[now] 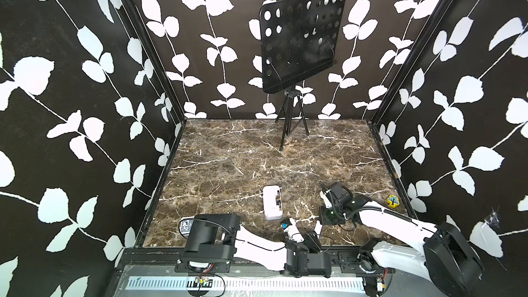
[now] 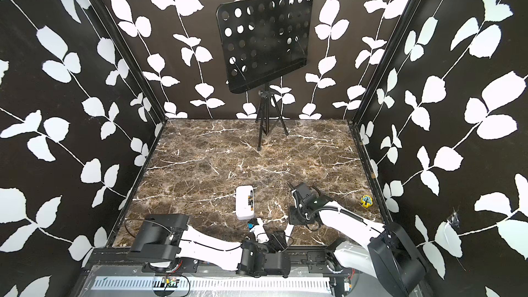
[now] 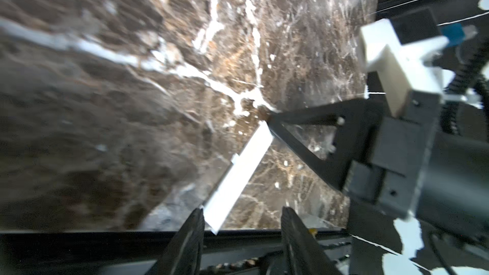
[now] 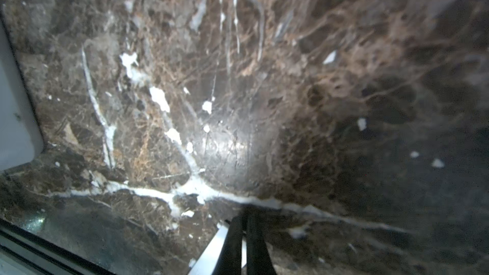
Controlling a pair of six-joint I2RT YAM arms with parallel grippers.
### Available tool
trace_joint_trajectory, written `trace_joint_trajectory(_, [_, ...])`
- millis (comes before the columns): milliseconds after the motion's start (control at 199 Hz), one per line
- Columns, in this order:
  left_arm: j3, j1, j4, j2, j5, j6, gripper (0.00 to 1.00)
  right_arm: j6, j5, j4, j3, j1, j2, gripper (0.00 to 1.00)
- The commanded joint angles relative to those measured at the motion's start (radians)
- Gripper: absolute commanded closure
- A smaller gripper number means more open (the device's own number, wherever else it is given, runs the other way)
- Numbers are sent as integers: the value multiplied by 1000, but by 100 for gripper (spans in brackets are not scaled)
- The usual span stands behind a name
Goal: Insert the battery into the alarm
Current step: Adjust the cover at the center of the board.
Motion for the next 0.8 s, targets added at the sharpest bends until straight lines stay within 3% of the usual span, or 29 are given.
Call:
trace_joint_trajectory(0, [-58, 9, -50, -65, 35, -379, 51, 33, -9, -51, -44, 30, 9, 92])
trace_joint_trajectory(196, [-55, 63, -74, -104, 118, -174, 51, 69, 17, -55, -31, 59, 19, 91])
trace_joint_trajectory(402, [-56, 163, -141, -180, 261, 104, 53, 175, 85, -212, 59, 62, -142, 69])
trace_joint_trajectory(573, [-110, 319, -123, -261, 460, 391, 57, 466, 138, -321, 71, 130, -279, 56])
trace_joint_trajectory(678, [-124, 400, -142, -295, 564, 539, 56, 667, 220, -400, 103, 267, -278, 54])
trace_joint_trajectory(799, [-188, 472, -71, -338, 667, 620, 56, 912, 291, -350, 78, 433, -273, 53])
